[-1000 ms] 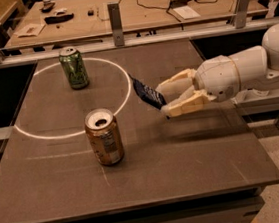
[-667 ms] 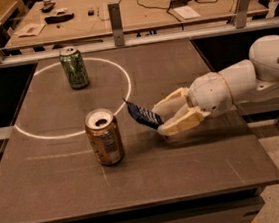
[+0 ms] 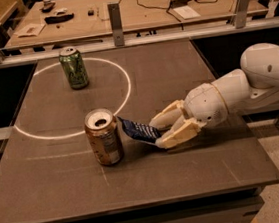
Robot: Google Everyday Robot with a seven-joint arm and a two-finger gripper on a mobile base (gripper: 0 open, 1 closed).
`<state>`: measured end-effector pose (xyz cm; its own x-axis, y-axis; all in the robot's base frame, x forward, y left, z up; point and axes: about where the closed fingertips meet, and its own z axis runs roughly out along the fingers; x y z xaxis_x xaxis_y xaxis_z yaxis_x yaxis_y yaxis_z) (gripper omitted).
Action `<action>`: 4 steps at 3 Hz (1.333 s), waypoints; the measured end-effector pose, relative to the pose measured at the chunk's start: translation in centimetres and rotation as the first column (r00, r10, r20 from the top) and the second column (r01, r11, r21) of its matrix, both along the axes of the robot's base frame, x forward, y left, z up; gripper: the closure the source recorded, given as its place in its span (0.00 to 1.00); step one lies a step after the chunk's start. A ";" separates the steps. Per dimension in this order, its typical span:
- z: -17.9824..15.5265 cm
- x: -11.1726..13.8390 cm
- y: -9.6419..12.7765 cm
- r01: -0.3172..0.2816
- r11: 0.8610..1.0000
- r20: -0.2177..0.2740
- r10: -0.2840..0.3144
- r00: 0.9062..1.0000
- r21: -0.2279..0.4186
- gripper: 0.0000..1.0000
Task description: Move rxbar blueberry near orange can
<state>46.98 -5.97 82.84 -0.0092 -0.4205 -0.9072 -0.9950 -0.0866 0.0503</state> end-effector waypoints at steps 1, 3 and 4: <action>-0.2 -0.2 -0.1 0.014 1.000 -0.011 -0.014 1.000 0.003 0.59; -0.1 -0.3 -0.1 0.028 1.000 -0.009 -0.028 1.000 0.005 0.12; 0.3 -0.1 -0.5 0.043 0.999 0.004 -0.043 0.999 0.004 0.00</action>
Offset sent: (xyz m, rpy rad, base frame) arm -0.0035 -0.0064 -0.0030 0.0093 0.0165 -0.0420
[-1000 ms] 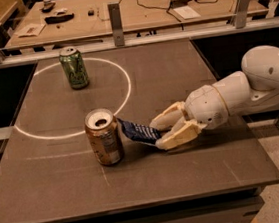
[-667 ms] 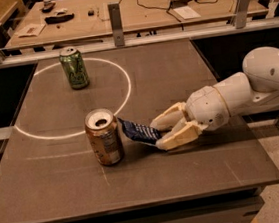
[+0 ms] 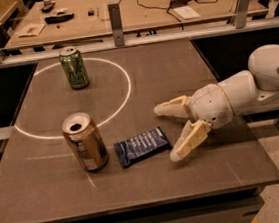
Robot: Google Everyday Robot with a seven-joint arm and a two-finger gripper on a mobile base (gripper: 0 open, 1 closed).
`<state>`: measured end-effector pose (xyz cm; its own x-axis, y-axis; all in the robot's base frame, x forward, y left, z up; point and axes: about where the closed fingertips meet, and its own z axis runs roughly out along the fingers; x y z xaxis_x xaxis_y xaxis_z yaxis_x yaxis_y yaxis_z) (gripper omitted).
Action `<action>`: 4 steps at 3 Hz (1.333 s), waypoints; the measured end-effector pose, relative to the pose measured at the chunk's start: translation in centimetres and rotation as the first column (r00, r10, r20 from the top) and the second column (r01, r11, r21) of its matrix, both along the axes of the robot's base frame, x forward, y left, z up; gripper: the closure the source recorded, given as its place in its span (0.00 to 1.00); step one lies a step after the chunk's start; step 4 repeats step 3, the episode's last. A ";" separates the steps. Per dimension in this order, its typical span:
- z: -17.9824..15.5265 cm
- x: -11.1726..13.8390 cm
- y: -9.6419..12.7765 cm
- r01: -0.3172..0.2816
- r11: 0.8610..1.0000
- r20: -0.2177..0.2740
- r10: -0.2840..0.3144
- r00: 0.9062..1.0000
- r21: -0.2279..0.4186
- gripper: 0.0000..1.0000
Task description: Move rxbar blueberry near orange can
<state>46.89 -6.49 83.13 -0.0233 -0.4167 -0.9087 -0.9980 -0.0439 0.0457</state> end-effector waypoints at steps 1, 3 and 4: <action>1.8 1.1 -1.6 0.036 0.999 0.046 -0.037 0.998 0.008 0.00; 5.9 3.3 -4.3 0.097 0.995 0.153 -0.101 0.983 0.029 0.00; 5.9 3.3 -4.3 0.097 0.995 0.153 -0.101 0.983 0.029 0.00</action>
Offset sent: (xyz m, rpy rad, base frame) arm 0.0538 -0.0830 0.0998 0.0349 -0.2598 -0.1826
